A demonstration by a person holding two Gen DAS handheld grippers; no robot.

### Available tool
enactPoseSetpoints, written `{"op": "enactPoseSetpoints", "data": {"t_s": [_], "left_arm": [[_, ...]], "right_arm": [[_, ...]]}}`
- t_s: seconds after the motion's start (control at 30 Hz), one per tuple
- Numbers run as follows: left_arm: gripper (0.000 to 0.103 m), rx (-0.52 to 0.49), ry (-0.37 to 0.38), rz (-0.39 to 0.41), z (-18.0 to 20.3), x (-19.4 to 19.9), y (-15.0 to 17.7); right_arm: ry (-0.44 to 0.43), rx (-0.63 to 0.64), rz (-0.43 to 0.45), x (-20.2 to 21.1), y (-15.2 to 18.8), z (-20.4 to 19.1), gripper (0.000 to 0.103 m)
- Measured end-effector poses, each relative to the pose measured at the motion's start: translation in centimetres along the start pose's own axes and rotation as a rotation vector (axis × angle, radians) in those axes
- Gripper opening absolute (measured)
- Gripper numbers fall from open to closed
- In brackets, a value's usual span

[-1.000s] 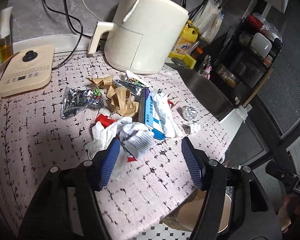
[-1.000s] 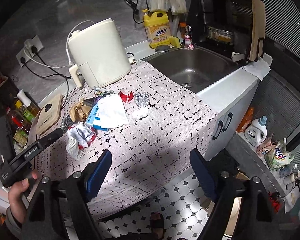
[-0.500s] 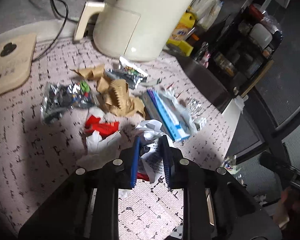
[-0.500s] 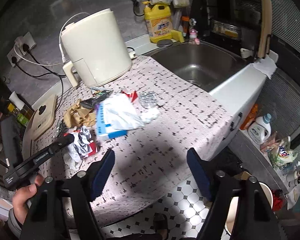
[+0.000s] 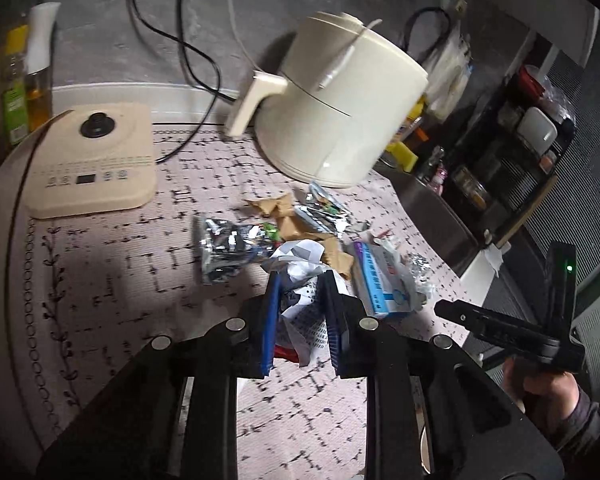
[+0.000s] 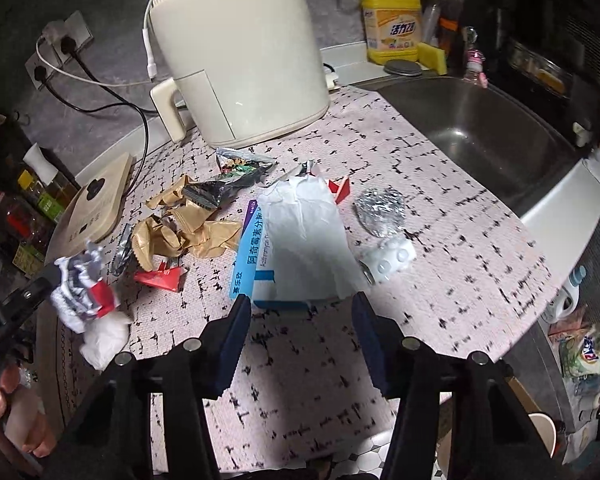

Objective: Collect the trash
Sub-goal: 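Grasp the crumpled white paper with the left tool while the right tool grasps the clear plastic bag, then carry both items down over the white bucket and open both tools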

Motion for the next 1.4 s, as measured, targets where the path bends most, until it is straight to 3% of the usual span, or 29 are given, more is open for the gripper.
{"op": "enactPoseSetpoints", "data": {"t_s": [0.1,0.23,0.27,0.3,0.4,0.43,0.83,1.03,1.4], "left_arm": [[0.021,0.027,-0.041,0.008,-1.7,0.7,-0.1],[0.021,0.041,-0.067,0.012,-2.7,1.5,-0.1],[0.021,0.036,-0.068,0.013,-2.8,1.6,-0.1],[0.021,0.034,-0.069,0.013,-2.8,1.7,-0.1],[0.021,0.035,-0.074,0.011,-2.8,1.5,0.1],[0.021,0.035,-0.076,0.01,-2.6,1.4,0.2],[0.021,-0.004,-0.022,0.036,5.0,2.4,2.6],[0.021,-0.018,0.006,0.015,10.4,2.4,5.2],[0.021,-0.092,0.076,-0.047,20.2,2.3,10.2]], "right_arm": [[0.006,0.015,-0.013,-1.8,-0.3,-0.1,0.061],[0.015,0.058,-0.045,-4.4,-0.3,-0.4,0.062],[0.018,0.057,-0.056,-5.0,-0.3,-0.2,0.053],[0.011,0.051,-0.067,-5.5,-0.2,-0.2,0.031],[-0.024,0.036,-0.082,-5.8,-0.5,-0.4,0.007],[-0.027,0.046,-0.068,-5.4,-0.8,-0.5,0.005],[-0.145,0.056,0.083,5.1,-1.7,1.5,0.002],[-0.103,0.006,0.096,10.9,0.3,7.7,0.002],[-0.019,-0.099,0.086,16.4,5.5,18.8,0.002]]}}
Point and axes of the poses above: each gripper's, at about its wrist camera, not at the fingertips, and x roughly against the way its jaws point, z to its right, y to its underside, the point moved 10 cm from there along -x, roughly the way its jaws point, and after that the axes turned 11 degrees about z, right-handed, at the moved point
